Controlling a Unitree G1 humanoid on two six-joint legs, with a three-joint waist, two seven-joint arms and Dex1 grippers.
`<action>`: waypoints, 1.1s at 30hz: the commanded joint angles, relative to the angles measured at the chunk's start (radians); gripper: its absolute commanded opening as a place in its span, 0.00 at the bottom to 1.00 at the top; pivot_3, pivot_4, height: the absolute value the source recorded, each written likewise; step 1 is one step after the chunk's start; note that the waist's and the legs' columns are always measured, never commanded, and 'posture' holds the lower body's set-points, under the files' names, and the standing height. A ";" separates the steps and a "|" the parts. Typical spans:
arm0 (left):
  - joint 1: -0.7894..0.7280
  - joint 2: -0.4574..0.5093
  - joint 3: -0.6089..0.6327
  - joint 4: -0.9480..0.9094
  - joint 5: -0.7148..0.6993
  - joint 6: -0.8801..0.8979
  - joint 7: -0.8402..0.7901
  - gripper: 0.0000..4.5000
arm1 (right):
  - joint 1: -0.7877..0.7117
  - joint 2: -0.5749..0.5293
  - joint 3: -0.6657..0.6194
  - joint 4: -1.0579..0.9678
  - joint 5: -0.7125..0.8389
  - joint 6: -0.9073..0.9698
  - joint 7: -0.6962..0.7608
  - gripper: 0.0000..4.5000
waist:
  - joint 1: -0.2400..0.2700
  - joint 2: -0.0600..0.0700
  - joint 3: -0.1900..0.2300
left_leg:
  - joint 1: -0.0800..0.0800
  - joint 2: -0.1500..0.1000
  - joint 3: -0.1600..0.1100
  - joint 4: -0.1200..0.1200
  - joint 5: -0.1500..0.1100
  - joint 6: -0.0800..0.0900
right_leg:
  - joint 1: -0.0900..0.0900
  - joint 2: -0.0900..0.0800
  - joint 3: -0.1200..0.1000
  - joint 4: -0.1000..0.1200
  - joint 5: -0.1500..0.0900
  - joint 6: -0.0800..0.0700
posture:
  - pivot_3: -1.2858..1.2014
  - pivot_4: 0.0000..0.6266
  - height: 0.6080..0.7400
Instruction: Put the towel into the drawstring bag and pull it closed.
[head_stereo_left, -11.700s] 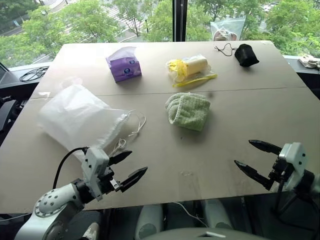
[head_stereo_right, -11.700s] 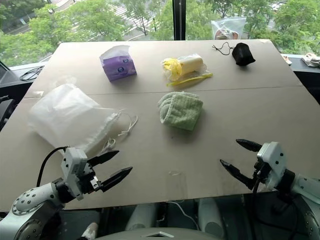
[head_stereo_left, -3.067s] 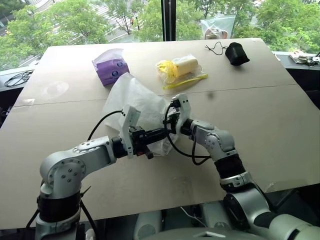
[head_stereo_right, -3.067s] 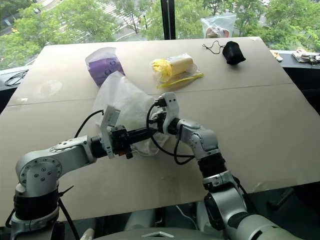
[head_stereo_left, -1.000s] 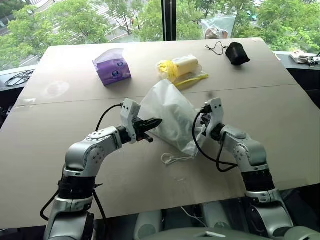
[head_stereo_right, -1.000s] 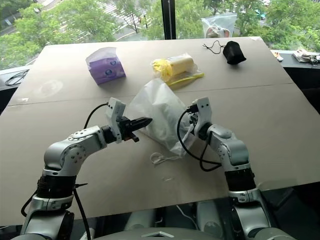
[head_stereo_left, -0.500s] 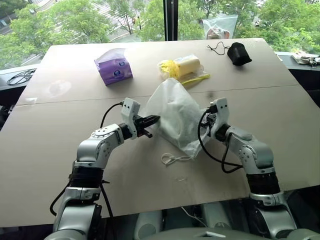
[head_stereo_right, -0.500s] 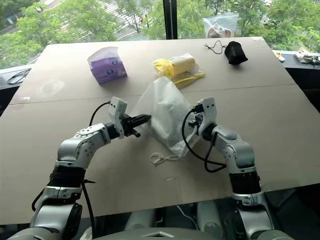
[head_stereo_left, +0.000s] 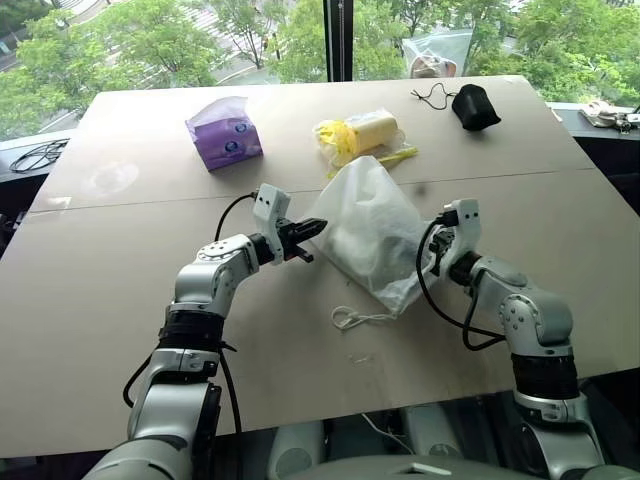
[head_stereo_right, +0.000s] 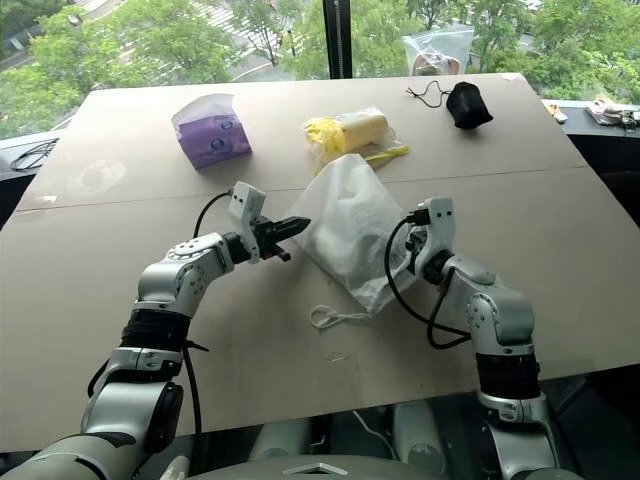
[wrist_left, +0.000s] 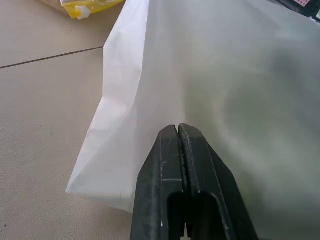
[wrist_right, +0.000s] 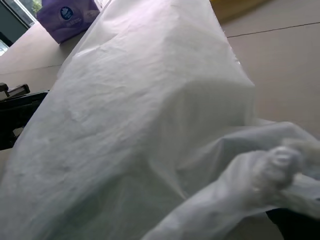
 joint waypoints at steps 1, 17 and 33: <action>-0.023 -0.013 0.002 -0.013 0.003 -0.015 -0.013 0.00 | 0.012 -0.021 -0.004 -0.054 -0.004 -0.010 -0.013 0.95 | 0.000 0.000 0.000 | 0.000 0.000 0.000 0.000 0.000 0.000 | 0.000 0.000 0.000 0.000 0.000 0.000 | 0.52 0.24 1.00; -0.131 -0.127 -0.068 0.397 0.225 -0.146 0.221 0.00 | 0.157 -0.248 0.084 -0.210 -0.213 -0.220 0.049 0.95 | 0.001 0.000 -0.004 | 0.004 -0.001 0.000 0.001 0.000 0.001 | 0.004 0.000 0.000 0.000 -0.002 0.004 | 0.52 0.24 1.00; -0.366 0.098 0.053 0.667 0.137 -0.378 -0.163 0.00 | 0.235 -0.384 0.021 -0.293 -0.132 -0.151 0.138 0.98 | -0.027 -0.002 -0.004 | 0.017 0.001 -0.008 -0.001 -0.001 0.000 | 0.008 0.012 0.002 0.000 0.000 -0.005 | 0.52 0.24 1.00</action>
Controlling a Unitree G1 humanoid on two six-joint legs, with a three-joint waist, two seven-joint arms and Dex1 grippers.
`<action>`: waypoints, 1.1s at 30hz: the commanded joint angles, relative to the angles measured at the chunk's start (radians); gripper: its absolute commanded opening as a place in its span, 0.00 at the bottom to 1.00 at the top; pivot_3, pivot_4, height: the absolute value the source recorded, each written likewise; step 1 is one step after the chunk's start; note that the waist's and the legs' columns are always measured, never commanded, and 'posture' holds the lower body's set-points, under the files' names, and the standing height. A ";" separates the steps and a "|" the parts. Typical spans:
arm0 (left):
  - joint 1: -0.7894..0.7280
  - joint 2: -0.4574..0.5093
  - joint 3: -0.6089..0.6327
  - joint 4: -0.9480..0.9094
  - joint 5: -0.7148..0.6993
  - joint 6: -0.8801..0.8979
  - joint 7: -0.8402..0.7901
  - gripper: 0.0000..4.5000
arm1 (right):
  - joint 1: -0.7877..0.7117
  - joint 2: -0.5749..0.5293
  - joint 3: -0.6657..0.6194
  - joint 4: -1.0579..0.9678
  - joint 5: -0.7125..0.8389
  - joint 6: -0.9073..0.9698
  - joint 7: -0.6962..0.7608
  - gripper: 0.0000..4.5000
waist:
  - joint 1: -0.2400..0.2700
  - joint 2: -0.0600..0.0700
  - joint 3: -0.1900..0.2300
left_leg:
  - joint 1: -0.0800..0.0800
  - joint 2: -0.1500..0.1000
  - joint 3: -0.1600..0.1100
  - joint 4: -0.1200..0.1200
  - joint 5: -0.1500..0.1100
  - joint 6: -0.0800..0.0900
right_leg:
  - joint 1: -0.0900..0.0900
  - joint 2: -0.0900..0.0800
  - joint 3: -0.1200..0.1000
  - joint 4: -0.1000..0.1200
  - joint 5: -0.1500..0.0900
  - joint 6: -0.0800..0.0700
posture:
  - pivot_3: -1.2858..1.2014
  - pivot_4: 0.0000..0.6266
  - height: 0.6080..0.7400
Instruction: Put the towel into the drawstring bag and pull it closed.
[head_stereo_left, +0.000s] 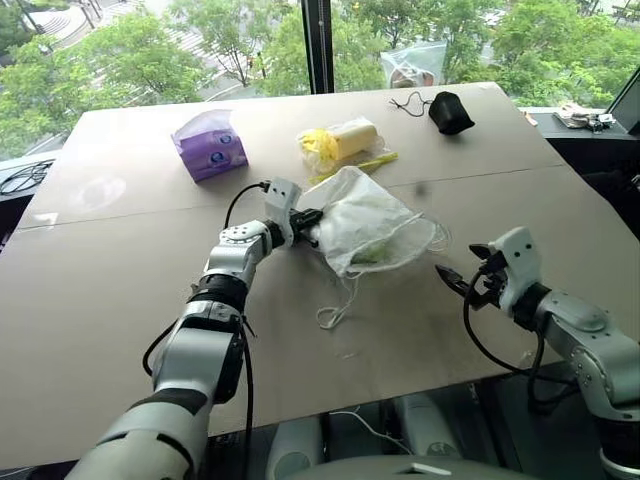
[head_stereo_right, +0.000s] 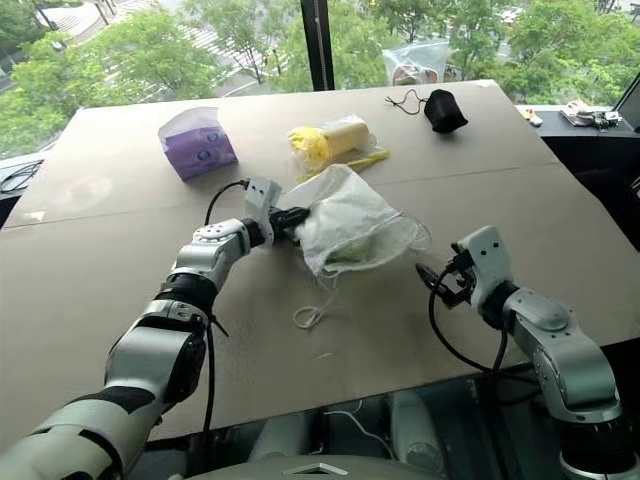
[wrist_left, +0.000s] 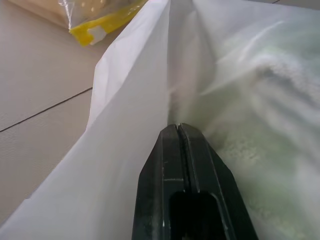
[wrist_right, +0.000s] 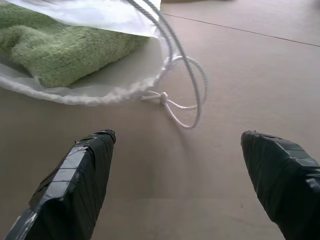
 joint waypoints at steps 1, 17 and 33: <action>-0.068 0.072 0.089 -0.011 -0.085 0.032 -0.212 0.00 | -0.050 -0.046 0.016 0.010 -0.022 -0.036 0.044 0.98 | 0.007 0.000 0.001 | -0.001 0.000 0.000 0.000 0.000 0.000 | -0.002 0.000 0.001 0.001 0.002 0.001 | 0.52 0.24 1.00; 0.705 0.300 0.328 -1.336 -0.481 0.709 -0.212 0.38 | -0.160 -0.143 0.144 0.203 -0.060 -0.125 0.284 1.00 | 0.040 0.001 0.003 | -0.026 -0.002 0.000 0.004 -0.003 0.000 | -0.017 -0.007 0.002 -0.003 -0.001 0.006 | 0.52 0.24 1.00; 0.921 0.185 -0.060 -1.316 -0.126 0.400 -0.039 0.50 | -0.271 -0.023 0.193 0.465 -0.132 -0.252 0.303 0.01 | 0.039 0.002 0.002 | -0.013 0.000 0.001 0.011 -0.003 0.000 | -0.006 -0.002 0.005 0.000 -0.002 -0.001 | 0.52 0.24 1.00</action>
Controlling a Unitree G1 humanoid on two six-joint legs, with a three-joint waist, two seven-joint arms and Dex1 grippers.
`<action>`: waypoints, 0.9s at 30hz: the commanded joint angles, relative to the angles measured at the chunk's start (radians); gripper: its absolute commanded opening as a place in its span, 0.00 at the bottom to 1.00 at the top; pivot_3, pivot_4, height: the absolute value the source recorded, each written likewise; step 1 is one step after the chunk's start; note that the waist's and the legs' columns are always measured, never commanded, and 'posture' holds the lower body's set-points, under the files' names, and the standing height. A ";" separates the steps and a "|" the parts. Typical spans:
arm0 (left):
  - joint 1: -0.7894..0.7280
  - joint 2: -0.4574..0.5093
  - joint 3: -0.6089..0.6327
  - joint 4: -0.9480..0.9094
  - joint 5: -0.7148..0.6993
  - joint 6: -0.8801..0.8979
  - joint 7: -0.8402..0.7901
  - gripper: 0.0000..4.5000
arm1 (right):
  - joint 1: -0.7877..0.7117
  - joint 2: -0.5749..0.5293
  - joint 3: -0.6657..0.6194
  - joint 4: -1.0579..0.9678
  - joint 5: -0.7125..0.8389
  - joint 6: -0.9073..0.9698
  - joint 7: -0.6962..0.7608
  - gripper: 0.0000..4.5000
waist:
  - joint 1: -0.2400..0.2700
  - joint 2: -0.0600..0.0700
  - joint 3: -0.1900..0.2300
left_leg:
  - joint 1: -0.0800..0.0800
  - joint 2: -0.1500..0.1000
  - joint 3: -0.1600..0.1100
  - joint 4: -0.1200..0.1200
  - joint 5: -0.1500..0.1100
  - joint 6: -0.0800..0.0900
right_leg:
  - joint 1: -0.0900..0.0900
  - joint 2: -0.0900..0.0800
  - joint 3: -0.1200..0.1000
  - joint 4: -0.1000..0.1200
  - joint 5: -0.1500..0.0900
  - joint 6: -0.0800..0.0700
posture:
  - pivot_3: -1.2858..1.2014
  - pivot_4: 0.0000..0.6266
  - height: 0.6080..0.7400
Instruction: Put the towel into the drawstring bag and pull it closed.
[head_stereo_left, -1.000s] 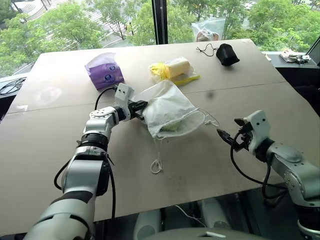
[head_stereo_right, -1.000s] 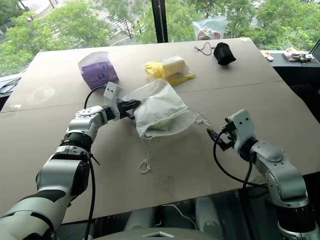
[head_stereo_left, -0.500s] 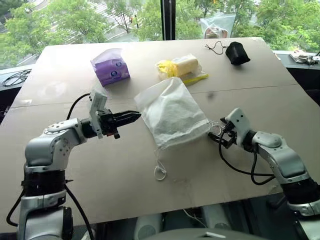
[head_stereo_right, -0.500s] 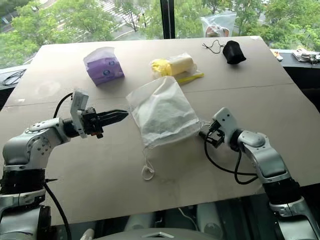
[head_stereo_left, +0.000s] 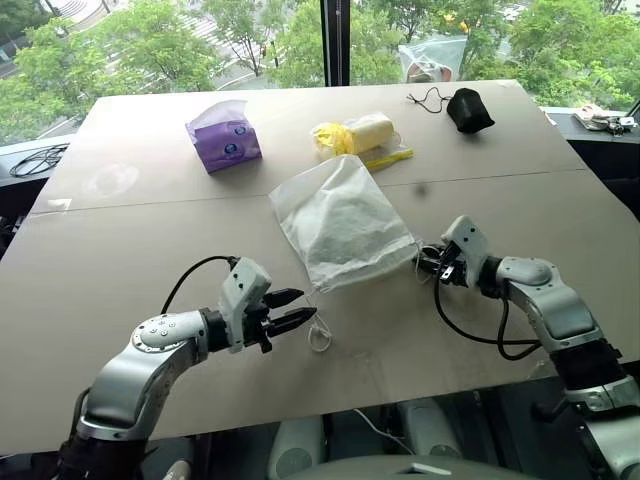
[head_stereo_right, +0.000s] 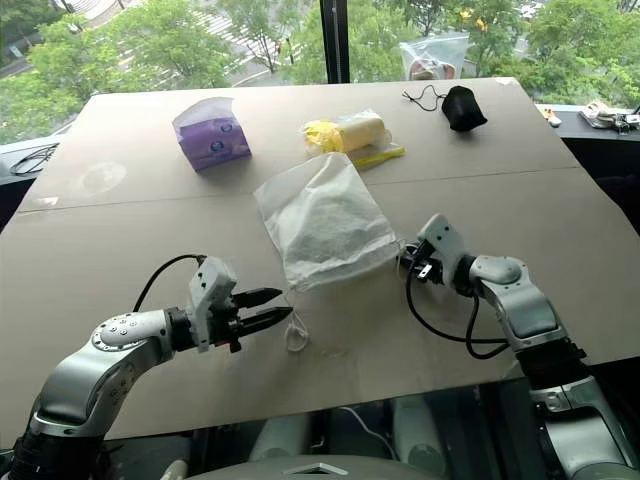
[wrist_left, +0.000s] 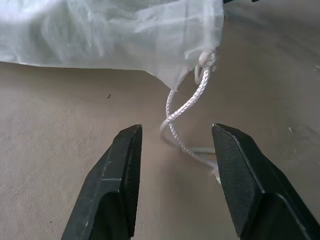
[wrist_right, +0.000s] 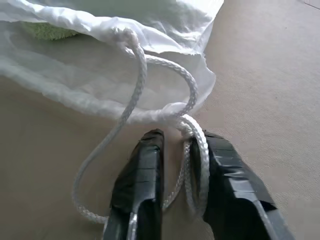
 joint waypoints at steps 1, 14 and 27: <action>-0.010 -0.046 -0.100 0.062 0.082 -0.047 0.048 0.50 | 0.041 -0.002 -0.074 -0.067 0.059 0.030 0.010 0.01 | 0.008 0.001 -0.002 | 0.000 0.000 0.000 0.000 0.000 0.000 | 0.000 0.000 0.000 0.000 0.000 0.000 | 0.52 0.24 1.00; -0.313 -0.178 0.088 0.204 0.358 -0.394 0.510 0.02 | 0.021 0.014 -0.404 -0.452 0.498 0.357 -0.105 0.00 | 0.021 0.010 -0.004 | -0.002 0.000 -0.002 0.004 -0.001 0.001 | 0.001 0.000 -0.002 0.001 0.000 0.001 | 0.52 0.24 1.00; -0.769 0.025 0.295 0.625 0.425 -0.389 0.672 0.02 | -0.423 -0.202 -0.550 -0.145 0.352 0.287 -0.393 0.00 | 0.019 0.008 -0.001 | -0.015 -0.002 0.001 0.005 -0.002 0.003 | -0.009 0.000 -0.003 -0.002 0.006 0.004 | 0.52 0.24 1.00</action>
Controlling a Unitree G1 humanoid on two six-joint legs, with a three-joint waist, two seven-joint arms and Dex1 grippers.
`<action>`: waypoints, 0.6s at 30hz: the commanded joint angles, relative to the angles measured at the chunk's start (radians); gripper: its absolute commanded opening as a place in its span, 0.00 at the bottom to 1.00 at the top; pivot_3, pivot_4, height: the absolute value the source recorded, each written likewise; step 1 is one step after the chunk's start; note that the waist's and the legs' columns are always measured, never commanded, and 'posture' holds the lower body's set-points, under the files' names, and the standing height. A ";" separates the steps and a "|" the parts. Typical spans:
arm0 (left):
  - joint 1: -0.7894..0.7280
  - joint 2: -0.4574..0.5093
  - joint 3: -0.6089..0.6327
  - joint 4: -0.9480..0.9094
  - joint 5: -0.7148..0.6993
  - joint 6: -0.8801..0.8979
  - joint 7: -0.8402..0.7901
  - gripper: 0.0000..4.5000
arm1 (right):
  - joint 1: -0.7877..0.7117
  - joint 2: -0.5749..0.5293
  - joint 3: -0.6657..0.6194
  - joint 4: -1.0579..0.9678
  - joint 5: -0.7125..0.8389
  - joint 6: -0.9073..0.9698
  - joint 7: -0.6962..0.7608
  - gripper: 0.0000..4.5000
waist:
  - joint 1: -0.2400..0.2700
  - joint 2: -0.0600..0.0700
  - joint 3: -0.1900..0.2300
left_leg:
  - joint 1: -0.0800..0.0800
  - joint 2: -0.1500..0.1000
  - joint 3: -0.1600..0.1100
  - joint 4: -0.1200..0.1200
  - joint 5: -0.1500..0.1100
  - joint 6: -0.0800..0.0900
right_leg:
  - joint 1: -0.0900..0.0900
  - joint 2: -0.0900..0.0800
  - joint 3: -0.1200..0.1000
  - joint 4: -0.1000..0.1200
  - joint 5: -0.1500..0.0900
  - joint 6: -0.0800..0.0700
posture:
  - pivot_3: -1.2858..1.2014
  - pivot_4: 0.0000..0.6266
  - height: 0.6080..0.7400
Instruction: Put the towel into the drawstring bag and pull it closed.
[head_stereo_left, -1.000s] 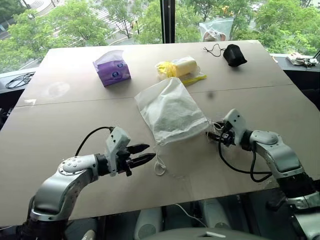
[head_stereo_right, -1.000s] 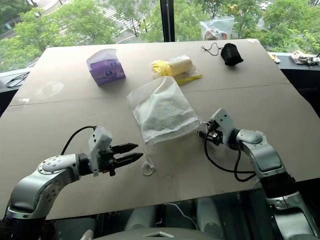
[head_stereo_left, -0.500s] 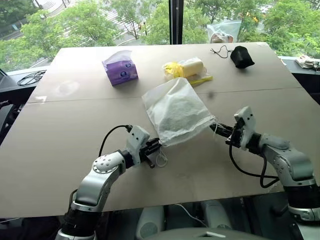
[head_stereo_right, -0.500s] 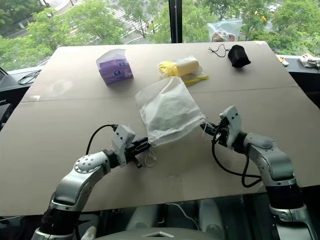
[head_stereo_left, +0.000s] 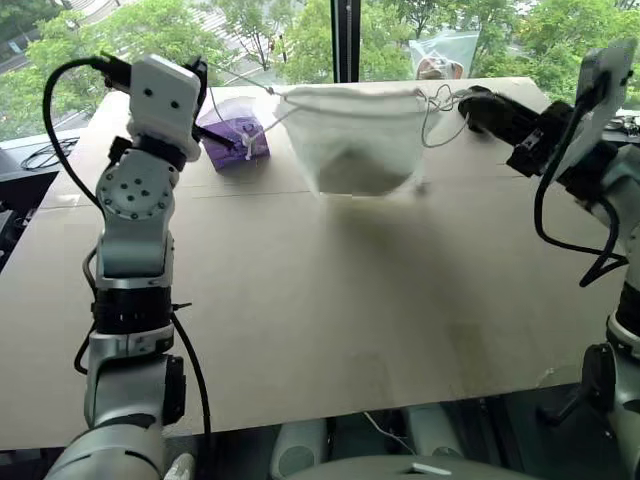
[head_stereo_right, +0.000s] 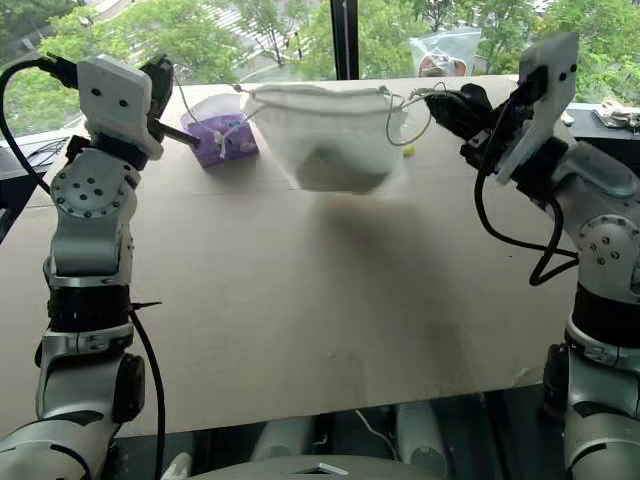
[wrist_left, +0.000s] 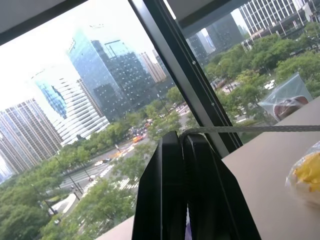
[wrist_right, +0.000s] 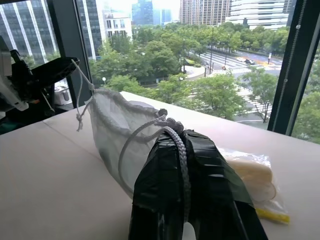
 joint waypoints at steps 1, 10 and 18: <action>0.030 0.057 0.174 0.172 -0.010 0.125 0.135 0.02 | 0.009 -0.151 -0.102 0.226 -0.245 -0.138 -0.167 0.00 | 0.000 0.000 0.000 | 0.000 0.000 0.002 0.000 0.000 0.000 | 0.000 -0.001 0.000 0.000 0.000 0.001 | 0.52 0.24 1.00; 0.003 0.062 0.201 0.198 -0.120 0.012 0.064 0.02 | 0.068 -0.287 -0.150 0.346 -0.288 -0.284 -0.080 0.00 | 0.003 -0.002 0.006 | -0.004 0.001 0.009 0.001 0.000 0.001 | -0.001 -0.006 -0.003 -0.001 -0.001 0.003 | 0.52 0.24 1.00; 0.309 -0.121 -0.087 -0.155 -0.343 0.147 -0.298 0.02 | 0.497 -0.298 0.095 -0.072 -0.170 -0.192 0.261 0.00 | 0.000 -0.002 0.004 | -0.001 0.003 0.008 0.001 0.000 0.000 | 0.002 -0.005 -0.001 0.000 -0.001 0.003 | 0.52 0.24 1.00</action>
